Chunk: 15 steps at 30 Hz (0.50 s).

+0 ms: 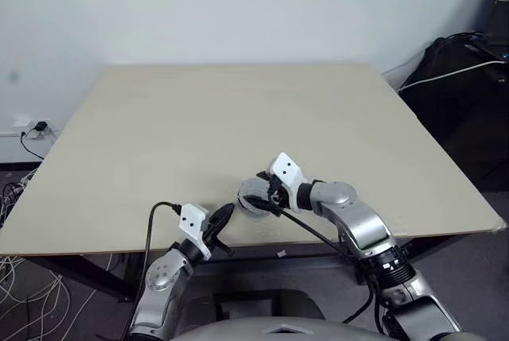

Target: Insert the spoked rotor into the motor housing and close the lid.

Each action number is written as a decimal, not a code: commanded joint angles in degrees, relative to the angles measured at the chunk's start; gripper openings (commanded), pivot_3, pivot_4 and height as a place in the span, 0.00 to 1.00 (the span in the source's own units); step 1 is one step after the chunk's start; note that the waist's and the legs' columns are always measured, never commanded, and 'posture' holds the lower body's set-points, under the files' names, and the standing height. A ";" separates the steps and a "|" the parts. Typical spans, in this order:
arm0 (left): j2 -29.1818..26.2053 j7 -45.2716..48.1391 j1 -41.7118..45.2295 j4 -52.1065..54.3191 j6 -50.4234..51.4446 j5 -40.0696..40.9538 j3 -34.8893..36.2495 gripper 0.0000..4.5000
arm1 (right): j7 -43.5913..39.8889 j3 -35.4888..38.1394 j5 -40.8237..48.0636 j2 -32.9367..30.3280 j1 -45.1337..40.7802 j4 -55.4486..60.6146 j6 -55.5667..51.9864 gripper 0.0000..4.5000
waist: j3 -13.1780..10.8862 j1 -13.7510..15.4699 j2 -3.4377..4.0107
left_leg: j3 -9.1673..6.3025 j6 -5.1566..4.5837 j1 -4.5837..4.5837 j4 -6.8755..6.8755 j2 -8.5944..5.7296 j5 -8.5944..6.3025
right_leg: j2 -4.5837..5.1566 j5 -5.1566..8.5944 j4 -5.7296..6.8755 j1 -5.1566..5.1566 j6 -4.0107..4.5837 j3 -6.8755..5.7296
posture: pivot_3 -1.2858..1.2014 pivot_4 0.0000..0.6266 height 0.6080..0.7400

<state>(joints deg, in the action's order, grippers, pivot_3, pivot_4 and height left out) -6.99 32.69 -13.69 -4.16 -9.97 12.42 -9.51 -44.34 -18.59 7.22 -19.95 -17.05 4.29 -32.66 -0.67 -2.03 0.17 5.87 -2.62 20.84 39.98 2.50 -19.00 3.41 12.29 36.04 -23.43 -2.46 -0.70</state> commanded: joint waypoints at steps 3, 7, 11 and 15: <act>-0.47 1.19 1.13 2.58 -0.07 0.82 -0.28 0.00 | -4.41 0.36 1.74 -0.38 -3.36 -4.37 1.82 1.00 | 0.00 -0.03 0.01 | 0.00 0.00 -0.01 0.00 0.00 0.00 | 0.00 0.00 0.00 0.00 0.00 0.00 | 0.52 0.00 1.00; -0.60 1.58 1.07 2.71 0.16 0.78 -0.33 0.00 | -5.29 -0.04 1.06 0.41 -4.87 -8.96 3.57 1.00 | 0.01 -0.04 0.01 | 0.00 0.00 0.00 0.00 0.00 0.00 | 0.00 0.00 0.00 0.00 -0.01 0.00 | 0.52 0.00 1.00; -0.68 1.91 0.99 3.07 0.41 0.83 -0.40 0.00 | -5.51 -0.14 0.95 1.35 -6.06 -12.78 5.05 1.00 | 0.01 -0.05 0.02 | 0.01 0.00 0.00 0.00 0.00 0.00 | 0.00 -0.02 0.00 0.00 -0.02 0.00 | 0.52 0.00 1.00; -0.94 2.51 0.95 2.82 -0.02 0.79 -0.28 0.00 | -5.47 -0.02 0.51 2.10 -6.97 -15.81 6.11 1.00 | 0.02 -0.04 0.03 | 0.02 0.00 0.00 0.00 0.00 0.00 | 0.00 -0.02 0.00 0.00 -0.04 0.00 | 0.52 0.00 1.00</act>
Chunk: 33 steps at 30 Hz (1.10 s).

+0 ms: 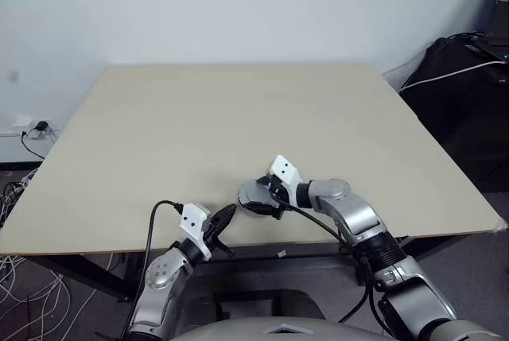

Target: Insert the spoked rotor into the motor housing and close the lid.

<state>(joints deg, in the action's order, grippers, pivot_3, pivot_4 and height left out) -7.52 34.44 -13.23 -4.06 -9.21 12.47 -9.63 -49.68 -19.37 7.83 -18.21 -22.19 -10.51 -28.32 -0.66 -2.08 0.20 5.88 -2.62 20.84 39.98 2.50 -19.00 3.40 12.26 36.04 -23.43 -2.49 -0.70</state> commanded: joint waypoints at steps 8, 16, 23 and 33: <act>-1.05 1.69 0.91 1.91 -1.24 0.41 -0.15 0.00 | -0.49 0.97 -0.62 0.52 -2.29 -3.41 2.47 1.00 | 0.02 0.01 0.03 | 0.01 0.00 0.00 0.00 0.00 0.00 | 0.00 0.00 0.01 -0.01 0.00 0.00 | 0.52 0.00 1.00; -0.92 2.05 1.32 1.38 -1.09 0.64 0.18 0.00 | -3.54 0.77 -0.70 -1.17 -2.66 -4.49 4.55 1.00 | 0.04 0.00 0.07 | 0.01 0.01 0.00 0.00 0.00 0.00 | 0.00 -0.01 0.01 0.00 -0.01 0.00 | 0.52 0.00 1.00; -0.76 2.17 1.50 0.02 -1.78 0.75 0.67 0.00 | -3.71 0.77 -1.38 -1.09 -3.17 -5.91 5.75 1.00 | 0.05 0.00 0.08 | 0.01 0.01 -0.01 0.00 0.00 0.00 | 0.00 -0.01 0.01 0.00 -0.01 0.01 | 0.52 0.00 1.00; -0.80 2.48 1.80 -2.11 -3.37 0.62 0.89 0.00 | -2.04 1.18 -2.60 0.15 -3.33 -7.42 6.81 0.73 | 0.07 -0.02 0.12 | 0.03 0.01 -0.02 0.00 0.00 0.01 | 0.00 -0.01 0.01 0.00 -0.02 0.01 | 0.52 0.00 1.00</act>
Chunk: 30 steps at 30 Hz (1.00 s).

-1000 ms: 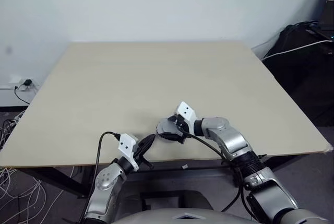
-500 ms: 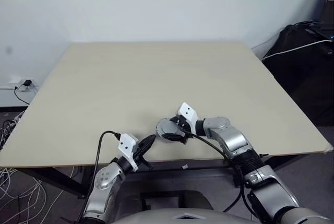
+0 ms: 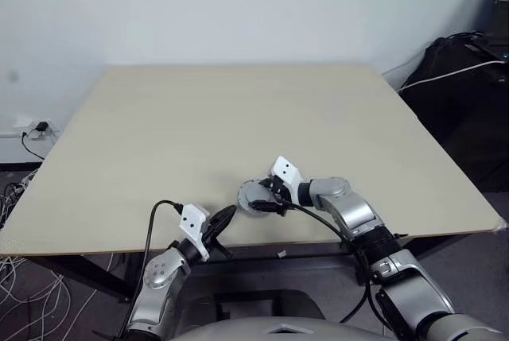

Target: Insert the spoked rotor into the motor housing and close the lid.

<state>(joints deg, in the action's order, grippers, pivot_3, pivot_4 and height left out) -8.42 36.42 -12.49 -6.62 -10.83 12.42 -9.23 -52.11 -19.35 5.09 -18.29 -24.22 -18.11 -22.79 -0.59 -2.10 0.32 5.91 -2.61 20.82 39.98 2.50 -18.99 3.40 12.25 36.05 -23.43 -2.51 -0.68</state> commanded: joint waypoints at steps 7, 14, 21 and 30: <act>0.26 0.33 1.12 -0.64 -3.50 0.33 0.66 0.00 | 6.11 3.68 -0.14 2.01 0.07 0.69 2.07 0.73 | 0.00 0.01 0.02 | 0.01 0.02 0.00 0.00 0.00 0.01 | 0.00 0.00 0.02 -0.02 0.00 0.00 | 0.52 0.00 1.00; 0.22 0.58 1.19 -1.32 -4.26 0.25 0.45 0.00 | 6.90 1.48 -1.43 1.89 3.38 2.75 2.16 0.73 | 0.11 0.17 0.15 | 0.01 0.03 0.02 0.00 -0.01 0.01 | 0.01 0.00 -0.01 0.01 0.00 0.01 | 0.52 0.00 1.00; 0.15 0.75 1.13 -1.17 -3.91 0.27 0.38 0.00 | 5.57 0.98 -1.90 1.03 2.87 2.25 1.33 0.73 | 0.15 0.17 0.19 | -0.01 -0.01 -0.01 0.00 -0.01 -0.01 | 0.00 0.01 -0.01 0.04 0.01 0.00 | 0.52 0.00 1.00; 0.32 0.31 0.76 -0.53 -3.63 0.38 0.44 0.00 | 5.77 0.48 -3.07 1.22 1.97 2.11 1.33 0.73 | 0.17 0.17 0.21 | -0.01 -0.01 -0.01 0.00 -0.01 -0.01 | 0.00 0.01 -0.01 0.04 0.01 0.00 | 0.52 0.00 1.00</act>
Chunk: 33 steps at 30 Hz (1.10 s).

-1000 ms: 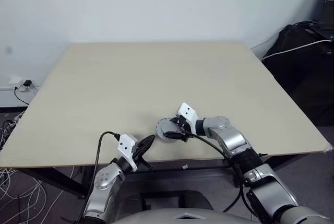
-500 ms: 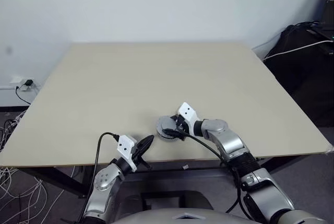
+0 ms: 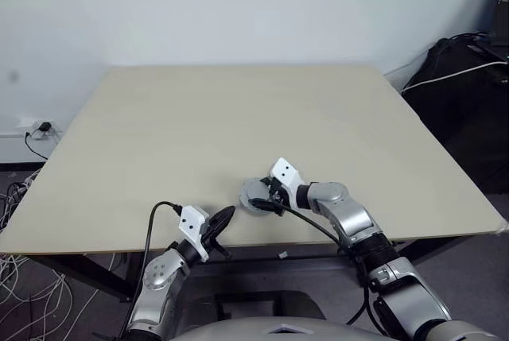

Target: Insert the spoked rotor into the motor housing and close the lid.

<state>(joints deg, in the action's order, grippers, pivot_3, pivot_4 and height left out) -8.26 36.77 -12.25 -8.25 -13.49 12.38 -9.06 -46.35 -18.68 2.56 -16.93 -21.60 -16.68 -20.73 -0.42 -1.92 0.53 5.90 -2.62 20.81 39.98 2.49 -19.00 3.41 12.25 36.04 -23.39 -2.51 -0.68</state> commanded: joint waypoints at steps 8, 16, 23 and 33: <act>0.18 -0.42 0.27 1.91 -0.52 0.38 0.07 0.00 | 0.41 -0.72 -1.20 0.02 -0.27 1.11 -1.84 0.73 | 0.16 -0.02 0.13 | 0.00 0.00 -0.02 0.00 0.00 0.00 | 0.00 0.00 0.00 0.02 0.00 0.00 | 0.52 0.00 1.00; 0.19 -0.70 0.12 2.59 -0.07 0.23 -0.16 0.00 | 1.54 -2.48 -3.45 -0.59 -1.08 0.23 -3.95 0.73 | 0.24 -0.15 0.13 | 0.00 0.00 -0.14 0.00 0.01 0.00 | 0.00 0.01 0.01 0.10 0.01 0.00 | 0.52 0.00 1.00; 0.25 -0.98 -0.03 3.24 0.35 0.27 -0.27 0.00 | 1.29 -3.56 -4.25 -1.18 -1.62 0.12 -5.51 0.73 | 0.30 -0.12 0.12 | -0.03 0.00 -0.31 0.00 0.02 0.00 | 0.00 0.01 0.01 0.29 0.02 0.00 | 0.52 0.00 1.00; 0.20 -1.14 0.00 3.72 1.01 0.47 -0.34 0.00 | 0.61 -2.75 -2.19 -0.58 -1.29 1.06 -7.44 0.73 | 0.31 -0.13 0.12 | -0.04 0.00 -0.32 0.00 0.02 0.00 | 0.01 0.02 0.01 0.30 0.03 -0.01 | 0.52 0.00 1.00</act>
<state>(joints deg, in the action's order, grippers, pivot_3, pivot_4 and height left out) -8.15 35.83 -12.73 -6.95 -12.49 12.38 -9.44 -45.50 -21.25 0.78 -17.07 -23.69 -15.31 -26.24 -0.11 -2.06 0.65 5.86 -2.62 20.49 39.98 2.51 -19.00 3.41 12.27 36.05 -23.09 -2.47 -0.69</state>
